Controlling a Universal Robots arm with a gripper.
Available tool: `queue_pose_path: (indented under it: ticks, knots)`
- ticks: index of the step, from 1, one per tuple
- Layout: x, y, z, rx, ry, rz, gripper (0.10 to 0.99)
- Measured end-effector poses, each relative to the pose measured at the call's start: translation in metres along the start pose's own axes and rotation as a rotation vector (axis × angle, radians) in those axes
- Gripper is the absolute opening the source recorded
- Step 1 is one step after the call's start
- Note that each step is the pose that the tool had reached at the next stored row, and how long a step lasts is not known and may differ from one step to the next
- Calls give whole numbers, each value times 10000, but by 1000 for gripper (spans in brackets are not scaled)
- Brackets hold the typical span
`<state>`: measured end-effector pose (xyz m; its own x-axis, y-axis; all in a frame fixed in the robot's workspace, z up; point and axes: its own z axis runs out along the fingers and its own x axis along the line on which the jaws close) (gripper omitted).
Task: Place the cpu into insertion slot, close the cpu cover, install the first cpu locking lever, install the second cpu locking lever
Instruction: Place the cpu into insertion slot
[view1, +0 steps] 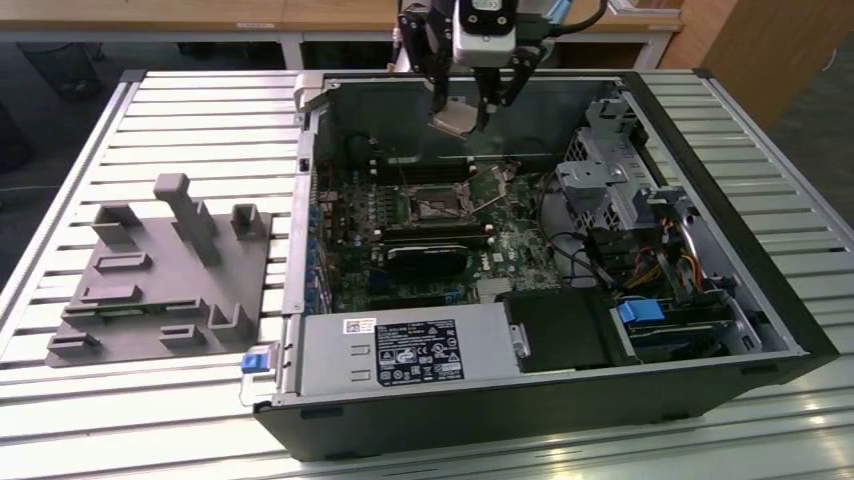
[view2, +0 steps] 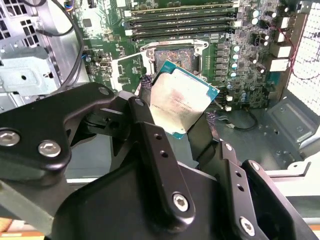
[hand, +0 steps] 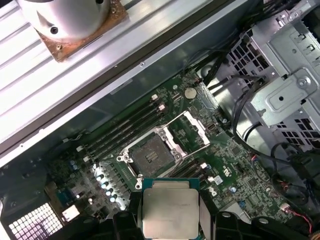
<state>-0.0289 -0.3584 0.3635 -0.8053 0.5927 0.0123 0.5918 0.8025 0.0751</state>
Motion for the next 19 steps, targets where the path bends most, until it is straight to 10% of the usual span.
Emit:
queue_pose_path:
  ticks: [19]
  knots:
    - [3,3,13,38,-141,1348,541]
